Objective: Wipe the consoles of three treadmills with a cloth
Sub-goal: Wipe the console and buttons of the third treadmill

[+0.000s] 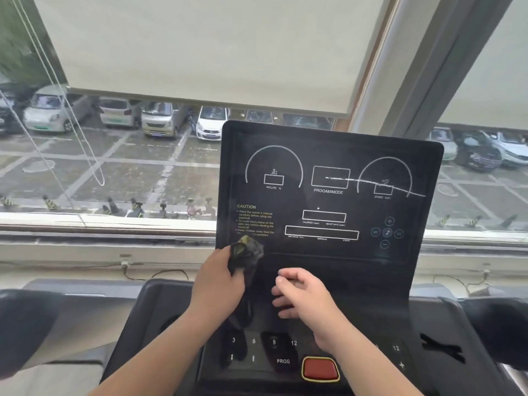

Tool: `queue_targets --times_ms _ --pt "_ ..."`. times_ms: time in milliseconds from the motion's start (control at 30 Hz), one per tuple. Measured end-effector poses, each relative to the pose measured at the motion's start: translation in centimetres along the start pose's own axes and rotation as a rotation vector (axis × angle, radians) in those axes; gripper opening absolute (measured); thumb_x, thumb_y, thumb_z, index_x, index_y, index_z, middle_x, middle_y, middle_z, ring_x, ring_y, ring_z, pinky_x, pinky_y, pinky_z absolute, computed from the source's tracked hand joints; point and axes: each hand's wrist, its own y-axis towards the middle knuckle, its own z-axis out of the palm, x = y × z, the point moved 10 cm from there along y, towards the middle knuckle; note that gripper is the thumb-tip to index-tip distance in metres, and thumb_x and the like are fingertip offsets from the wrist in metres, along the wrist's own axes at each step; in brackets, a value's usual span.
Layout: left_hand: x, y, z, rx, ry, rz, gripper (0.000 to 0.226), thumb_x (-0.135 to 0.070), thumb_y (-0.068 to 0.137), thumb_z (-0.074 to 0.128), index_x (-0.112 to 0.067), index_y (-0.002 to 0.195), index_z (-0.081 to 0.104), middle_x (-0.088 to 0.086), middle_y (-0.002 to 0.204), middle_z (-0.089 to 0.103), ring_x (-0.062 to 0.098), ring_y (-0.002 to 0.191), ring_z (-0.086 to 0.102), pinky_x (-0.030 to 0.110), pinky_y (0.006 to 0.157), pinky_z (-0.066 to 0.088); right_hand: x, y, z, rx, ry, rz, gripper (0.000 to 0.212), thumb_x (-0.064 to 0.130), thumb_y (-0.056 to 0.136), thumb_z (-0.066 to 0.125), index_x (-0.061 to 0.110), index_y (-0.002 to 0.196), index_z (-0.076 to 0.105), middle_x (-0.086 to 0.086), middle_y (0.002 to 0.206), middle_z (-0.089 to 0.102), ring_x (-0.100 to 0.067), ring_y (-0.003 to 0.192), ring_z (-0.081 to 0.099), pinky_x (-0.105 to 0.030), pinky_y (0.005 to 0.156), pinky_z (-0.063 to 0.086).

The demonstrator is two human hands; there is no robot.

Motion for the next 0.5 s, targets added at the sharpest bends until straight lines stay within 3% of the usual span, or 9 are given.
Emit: queue_targets --times_ms 100,200,300,400,500 --pt "-4.8 -1.5 1.3 0.119 -0.266 0.031 0.032 -0.021 0.088 0.064 -0.045 0.109 0.07 -0.021 0.099 0.074 0.001 0.098 0.068 0.032 0.088 0.055 1.3 -0.7 2.0 0.099 0.197 -0.008 0.043 0.046 0.091 0.077 0.031 0.129 0.064 -0.001 0.121 0.076 -0.02 0.111 0.073 -0.04 0.089 0.062" --pt "-8.7 -2.7 3.7 0.411 -0.448 0.018 0.058 -0.006 0.086 0.066 -0.044 0.13 0.061 -0.021 0.119 0.073 -0.001 0.114 0.066 0.021 0.097 0.055 2.0 -0.6 0.0 -0.004 0.367 0.0 0.061 0.047 0.073 0.092 0.03 0.126 0.068 -0.007 0.117 0.078 -0.029 0.109 0.075 -0.053 0.096 0.059" --pt "-10.7 -3.1 5.6 0.673 -0.718 -0.091 0.068 0.007 0.088 0.062 -0.032 0.143 0.052 -0.007 0.133 0.069 0.006 0.118 0.068 0.03 0.099 0.057 2.2 -0.7 -4.7 -0.195 0.49 0.018 0.033 0.028 0.087 0.083 0.018 0.117 0.074 -0.016 0.104 0.08 -0.037 0.094 0.078 -0.056 0.082 0.063" --pt "-12.0 -1.6 6.1 0.55 -0.613 -0.087 0.054 0.004 0.093 0.062 -0.026 0.138 0.059 -0.003 0.129 0.069 0.008 0.109 0.072 0.034 0.094 0.061 2.3 -0.8 -9.1 -0.363 0.508 0.03 0.017 0.02 0.091 0.076 0.016 0.107 0.074 -0.016 0.094 0.08 -0.035 0.084 0.079 -0.049 0.071 0.064" --pt "-13.8 0.2 6.8 0.402 -0.489 -0.075 0.04 -0.002 0.097 0.06 -0.026 0.129 0.065 -0.007 0.119 0.072 0.006 0.1 0.073 0.033 0.089 0.062 3.4 -0.8 -15.5 -0.6 0.466 -0.037 0.023 0.026 0.084 0.08 0.018 0.104 0.073 -0.011 0.099 0.079 -0.03 0.089 0.076 -0.049 0.084 0.063"
